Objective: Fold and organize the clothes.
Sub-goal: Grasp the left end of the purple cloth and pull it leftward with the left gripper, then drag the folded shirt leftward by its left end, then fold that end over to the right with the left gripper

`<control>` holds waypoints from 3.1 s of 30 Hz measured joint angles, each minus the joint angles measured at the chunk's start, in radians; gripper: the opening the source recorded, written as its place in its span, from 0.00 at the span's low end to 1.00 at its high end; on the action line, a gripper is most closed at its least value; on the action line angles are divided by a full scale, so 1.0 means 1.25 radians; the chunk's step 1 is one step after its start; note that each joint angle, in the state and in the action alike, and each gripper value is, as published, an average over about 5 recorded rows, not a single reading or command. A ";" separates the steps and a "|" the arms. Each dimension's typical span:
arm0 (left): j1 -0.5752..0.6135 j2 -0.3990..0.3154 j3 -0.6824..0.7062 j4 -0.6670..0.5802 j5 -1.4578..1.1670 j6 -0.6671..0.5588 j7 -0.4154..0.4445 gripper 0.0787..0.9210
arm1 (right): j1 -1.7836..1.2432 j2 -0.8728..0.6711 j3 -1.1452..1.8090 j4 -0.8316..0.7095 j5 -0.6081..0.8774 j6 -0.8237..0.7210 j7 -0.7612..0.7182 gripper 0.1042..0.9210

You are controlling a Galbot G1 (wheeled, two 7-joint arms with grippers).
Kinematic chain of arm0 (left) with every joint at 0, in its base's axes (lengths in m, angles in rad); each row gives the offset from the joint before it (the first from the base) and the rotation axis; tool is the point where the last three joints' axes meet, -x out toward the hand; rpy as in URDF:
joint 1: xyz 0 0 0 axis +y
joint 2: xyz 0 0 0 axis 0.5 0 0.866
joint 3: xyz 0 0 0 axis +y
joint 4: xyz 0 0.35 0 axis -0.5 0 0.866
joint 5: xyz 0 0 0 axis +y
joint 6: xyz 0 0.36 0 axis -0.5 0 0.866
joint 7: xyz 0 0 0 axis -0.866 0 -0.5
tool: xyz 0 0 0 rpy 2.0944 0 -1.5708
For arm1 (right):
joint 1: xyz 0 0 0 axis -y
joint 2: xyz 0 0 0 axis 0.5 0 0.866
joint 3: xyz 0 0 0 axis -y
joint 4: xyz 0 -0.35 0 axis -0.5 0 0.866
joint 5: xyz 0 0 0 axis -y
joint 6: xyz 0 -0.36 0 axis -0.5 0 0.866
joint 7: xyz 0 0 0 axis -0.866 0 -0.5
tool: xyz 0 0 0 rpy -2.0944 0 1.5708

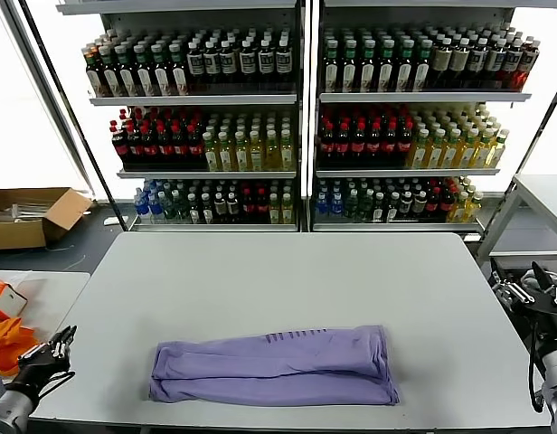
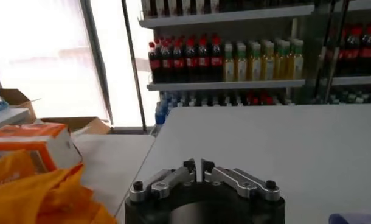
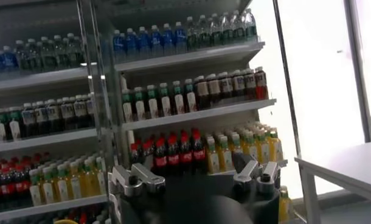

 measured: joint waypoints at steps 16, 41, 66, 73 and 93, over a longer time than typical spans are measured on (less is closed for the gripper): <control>0.062 -0.097 0.148 -0.081 0.048 0.004 -0.015 0.75 | -0.009 0.007 -0.005 0.006 -0.001 -0.001 -0.002 0.88; 0.034 -0.133 0.296 -0.031 0.138 -0.016 0.003 0.43 | -0.015 0.004 0.003 -0.001 0.002 0.003 -0.006 0.88; 0.024 -0.025 0.082 0.075 0.067 -0.055 0.050 0.02 | -0.013 0.003 -0.001 0.010 0.010 0.003 -0.006 0.88; -0.001 0.076 -0.044 0.158 0.041 -0.062 0.070 0.02 | -0.015 0.003 -0.006 0.019 0.009 0.003 -0.006 0.88; 0.011 0.034 0.114 -0.082 0.038 -0.005 0.016 0.02 | -0.028 -0.005 -0.001 0.025 0.008 0.005 -0.009 0.88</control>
